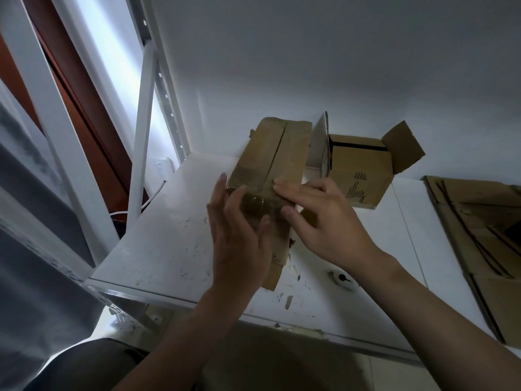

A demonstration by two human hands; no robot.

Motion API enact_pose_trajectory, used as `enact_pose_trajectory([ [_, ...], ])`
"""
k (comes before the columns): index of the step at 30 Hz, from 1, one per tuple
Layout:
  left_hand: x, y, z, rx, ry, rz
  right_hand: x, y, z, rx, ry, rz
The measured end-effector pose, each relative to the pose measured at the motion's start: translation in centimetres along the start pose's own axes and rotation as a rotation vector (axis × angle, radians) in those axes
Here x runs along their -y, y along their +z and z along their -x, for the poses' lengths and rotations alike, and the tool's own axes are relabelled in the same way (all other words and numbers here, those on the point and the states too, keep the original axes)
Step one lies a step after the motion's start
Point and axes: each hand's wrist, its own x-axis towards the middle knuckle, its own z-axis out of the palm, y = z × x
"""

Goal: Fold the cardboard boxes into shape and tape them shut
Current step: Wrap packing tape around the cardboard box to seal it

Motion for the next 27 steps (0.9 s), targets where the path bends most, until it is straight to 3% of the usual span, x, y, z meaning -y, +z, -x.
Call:
enact_pose_trajectory([
  [2, 0.3, 0.3, -0.5, 0.058, 0.181, -0.083, 0.2, -0.7, 0.1, -0.067, 0.081, -0.242],
  [4, 0.6, 0.6, -1.2, 0.113, 0.237, -0.075, -0.2, -1.7, 0.2, -0.124, 0.138, -0.391],
  [9, 1.1, 1.2, -2.2, 0.055, 0.167, 0.022, -2.7, -3.1, 2.2, 0.120, 0.499, -0.362],
  [13, 0.9, 1.8, -3.0, -0.007, 0.091, 0.093, -2.6, -2.8, 3.5, 0.027, 0.571, -0.637],
  [27, -0.8, 3.5, -4.3, -0.086, -0.106, -0.035, -3.2, -3.3, 0.0, 0.069, 0.681, -0.533],
])
